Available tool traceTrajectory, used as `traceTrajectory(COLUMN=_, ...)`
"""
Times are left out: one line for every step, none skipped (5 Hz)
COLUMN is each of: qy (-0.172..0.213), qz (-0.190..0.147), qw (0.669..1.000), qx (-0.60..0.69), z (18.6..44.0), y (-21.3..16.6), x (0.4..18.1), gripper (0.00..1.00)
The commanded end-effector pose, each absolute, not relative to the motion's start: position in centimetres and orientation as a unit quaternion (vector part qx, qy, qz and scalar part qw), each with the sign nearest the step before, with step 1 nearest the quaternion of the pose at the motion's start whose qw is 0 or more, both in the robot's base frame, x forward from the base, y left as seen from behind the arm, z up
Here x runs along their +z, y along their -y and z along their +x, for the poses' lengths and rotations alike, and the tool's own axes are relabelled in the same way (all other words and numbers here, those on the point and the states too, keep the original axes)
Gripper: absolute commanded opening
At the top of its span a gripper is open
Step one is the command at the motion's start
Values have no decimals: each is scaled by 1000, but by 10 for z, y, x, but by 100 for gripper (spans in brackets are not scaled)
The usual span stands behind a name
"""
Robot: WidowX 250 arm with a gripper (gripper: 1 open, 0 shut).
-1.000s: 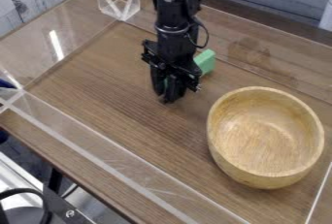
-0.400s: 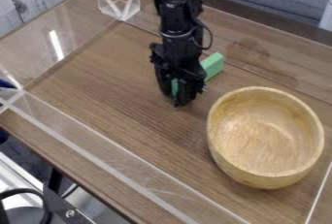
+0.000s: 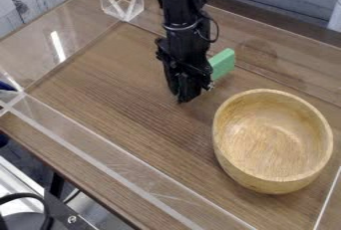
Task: Put the green block in the brown bowl
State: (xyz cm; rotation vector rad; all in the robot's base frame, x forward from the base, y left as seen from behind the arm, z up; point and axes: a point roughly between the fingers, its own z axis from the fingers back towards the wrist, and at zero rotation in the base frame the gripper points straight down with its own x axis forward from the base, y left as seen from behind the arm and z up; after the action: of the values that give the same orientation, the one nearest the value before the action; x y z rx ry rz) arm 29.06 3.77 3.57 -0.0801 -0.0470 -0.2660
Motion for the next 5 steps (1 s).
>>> traceTrajectory(qy=46, qz=-18, qw=991, qx=-125, z=297, y=-41, x=55, gripper=0)
traceTrajectory(qy=33, qz=-8, qw=992, qx=-117, z=296, y=-41, x=52, gripper=0)
traceTrajectory(qy=46, qz=-6, qw=994, qx=-103, z=292, y=-41, x=57, gripper=0)
traceTrajectory(qy=58, qz=-4, qw=994, qx=-88, z=288, y=-42, x=60, gripper=0)
traceTrajectory(qy=72, qz=-16, qw=993, qx=-96, z=288, y=-35, x=74, gripper=0)
